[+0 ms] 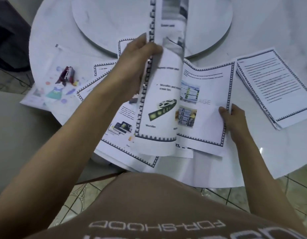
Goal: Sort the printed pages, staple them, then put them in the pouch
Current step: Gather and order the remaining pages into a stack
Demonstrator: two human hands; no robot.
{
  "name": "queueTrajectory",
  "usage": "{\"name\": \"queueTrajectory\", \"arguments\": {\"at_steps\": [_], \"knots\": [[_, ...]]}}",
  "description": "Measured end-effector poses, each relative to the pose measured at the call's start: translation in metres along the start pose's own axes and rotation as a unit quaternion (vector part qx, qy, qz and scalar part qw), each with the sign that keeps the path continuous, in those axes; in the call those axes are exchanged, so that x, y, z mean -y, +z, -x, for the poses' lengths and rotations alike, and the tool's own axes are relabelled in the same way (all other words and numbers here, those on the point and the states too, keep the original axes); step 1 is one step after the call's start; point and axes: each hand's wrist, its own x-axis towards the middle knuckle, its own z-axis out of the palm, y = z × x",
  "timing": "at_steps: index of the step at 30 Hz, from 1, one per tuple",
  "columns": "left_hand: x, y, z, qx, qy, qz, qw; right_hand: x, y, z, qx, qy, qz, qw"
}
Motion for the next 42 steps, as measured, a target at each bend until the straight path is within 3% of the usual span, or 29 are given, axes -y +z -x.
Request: {"name": "queueTrajectory", "arguments": {"at_steps": [6, 11, 18, 23, 29, 35, 42], "knots": [[0.009, 0.032, -0.006, 0.030, -0.035, 0.027, 0.999, 0.012, 0.006, 0.005, 0.021, -0.002, -0.068, 0.997], [0.017, 0.016, -0.010, 0.013, -0.060, 0.070, 0.996, 0.007, 0.005, 0.007, 0.042, 0.019, -0.109, 0.993], [0.083, -0.028, -0.008, -0.038, -0.187, -0.135, 0.972, 0.001, 0.005, 0.013, 0.097, 0.073, -0.171, 0.978], [0.112, -0.026, 0.003, -0.075, -0.197, -0.209, 0.955, 0.001, 0.006, 0.017, 0.139, 0.082, -0.190, 0.968], [0.124, -0.017, 0.010, -0.068, -0.206, -0.204, 0.954, 0.011, 0.017, 0.025, 0.186, 0.081, -0.178, 0.963], [0.131, -0.013, 0.016, -0.114, -0.212, -0.185, 0.953, 0.027, 0.031, 0.035, 0.143, 0.129, -0.122, 0.974], [0.093, -0.001, 0.013, -0.130, -0.057, -0.207, 0.968, 0.042, 0.025, 0.035, 0.073, -0.071, -0.129, 0.986]]}}
